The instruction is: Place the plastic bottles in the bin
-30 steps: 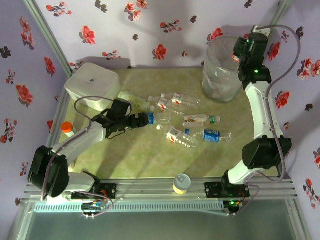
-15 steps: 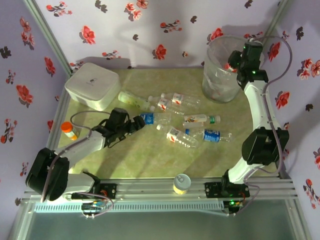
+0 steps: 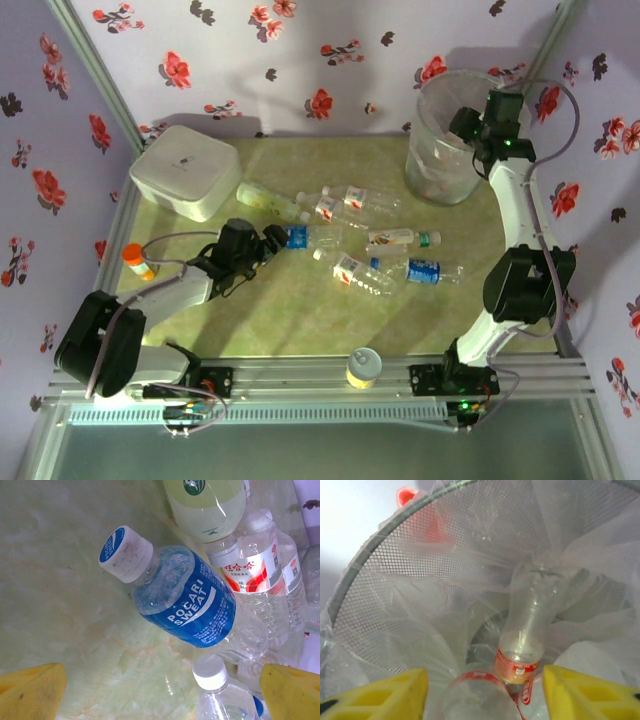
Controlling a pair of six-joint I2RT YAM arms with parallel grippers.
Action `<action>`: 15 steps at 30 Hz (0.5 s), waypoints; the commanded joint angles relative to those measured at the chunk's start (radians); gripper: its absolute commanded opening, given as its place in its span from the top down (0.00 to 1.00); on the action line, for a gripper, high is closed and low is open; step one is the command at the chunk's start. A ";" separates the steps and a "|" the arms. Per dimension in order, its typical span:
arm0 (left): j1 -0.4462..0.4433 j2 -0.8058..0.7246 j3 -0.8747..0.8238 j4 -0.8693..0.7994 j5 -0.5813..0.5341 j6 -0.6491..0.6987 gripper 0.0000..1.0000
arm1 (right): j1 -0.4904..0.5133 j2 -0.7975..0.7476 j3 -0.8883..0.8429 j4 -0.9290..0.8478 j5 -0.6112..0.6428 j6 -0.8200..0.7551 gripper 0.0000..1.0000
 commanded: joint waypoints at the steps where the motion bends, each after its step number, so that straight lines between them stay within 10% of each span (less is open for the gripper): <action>1: 0.008 0.011 0.020 0.010 -0.035 -0.021 0.00 | -0.003 0.039 -0.008 -0.101 -0.026 0.033 0.27; 15: -0.002 0.076 0.028 0.062 -0.039 -0.064 0.00 | -0.003 -0.120 0.153 -0.206 0.029 -0.040 0.16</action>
